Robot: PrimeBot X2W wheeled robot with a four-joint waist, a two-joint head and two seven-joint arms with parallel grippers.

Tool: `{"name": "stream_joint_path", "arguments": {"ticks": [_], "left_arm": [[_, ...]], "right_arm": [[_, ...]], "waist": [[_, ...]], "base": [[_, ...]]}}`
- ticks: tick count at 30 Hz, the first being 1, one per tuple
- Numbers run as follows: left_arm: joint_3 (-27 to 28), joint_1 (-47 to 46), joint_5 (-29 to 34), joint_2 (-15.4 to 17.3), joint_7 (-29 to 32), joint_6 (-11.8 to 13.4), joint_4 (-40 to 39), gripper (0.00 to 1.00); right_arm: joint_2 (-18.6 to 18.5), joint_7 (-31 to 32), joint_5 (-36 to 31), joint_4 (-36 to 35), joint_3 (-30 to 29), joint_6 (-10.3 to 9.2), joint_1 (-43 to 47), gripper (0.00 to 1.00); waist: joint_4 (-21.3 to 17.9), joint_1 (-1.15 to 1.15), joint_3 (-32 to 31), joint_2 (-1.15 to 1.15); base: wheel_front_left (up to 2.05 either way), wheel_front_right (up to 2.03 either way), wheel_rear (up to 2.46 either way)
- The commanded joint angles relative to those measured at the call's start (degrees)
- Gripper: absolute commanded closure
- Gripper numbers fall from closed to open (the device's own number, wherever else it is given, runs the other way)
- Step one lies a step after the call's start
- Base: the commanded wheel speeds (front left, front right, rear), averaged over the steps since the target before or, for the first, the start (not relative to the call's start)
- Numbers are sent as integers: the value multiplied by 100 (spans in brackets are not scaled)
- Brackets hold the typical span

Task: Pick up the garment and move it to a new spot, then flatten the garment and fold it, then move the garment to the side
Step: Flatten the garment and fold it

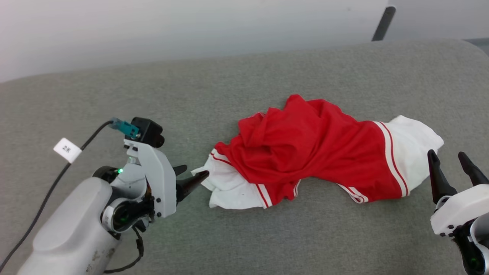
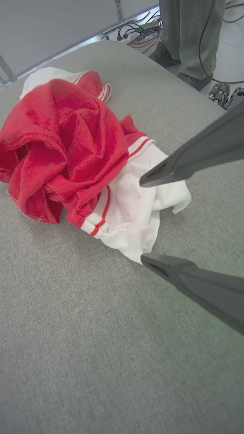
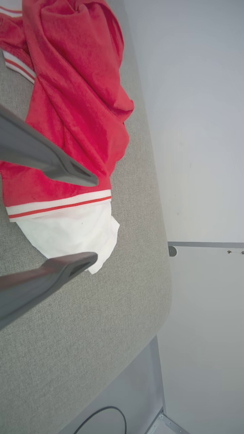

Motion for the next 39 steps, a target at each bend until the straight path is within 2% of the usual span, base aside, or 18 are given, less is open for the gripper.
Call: {"name": "stream_joint_path", "arguments": {"ticks": [1,12,17,18,20,27,39], "left_arm": [[-15,-69,54,1,-16,0,39,0],[-487,-391,359,18,-142,-16,860,0],[-699,-453,274,-15,-286,-9,1158,0],[-727,-476,243,-21,-326,-8,1206,21],[-779,-523,180,-32,-391,-6,1286,100],[-985,-708,-61,126,-417,-6,1370,100],[-942,-860,-223,714,-372,-4,1352,100]], "right_arm": [[11,-43,44,17,14,-6,-58,0],[41,-331,182,291,197,-6,-295,0],[-45,-587,228,376,356,-6,-400,0],[-63,-650,232,395,372,-6,-420,0],[-111,-788,267,423,445,-6,-449,0],[-227,-1157,290,561,513,-6,-511,0],[-333,-1169,302,725,470,-6,-458,0]], "waist": [[-130,0,120,0],[-416,0,432,0],[-481,0,536,0],[-486,0,553,0],[-488,0,578,0],[-428,0,604,0],[-137,0,440,0]], "base": [[0,0,0],[0,0,0],[0,0,0],[0,0,0],[0,0,0],[0,0,0],[0,0,0]]}}
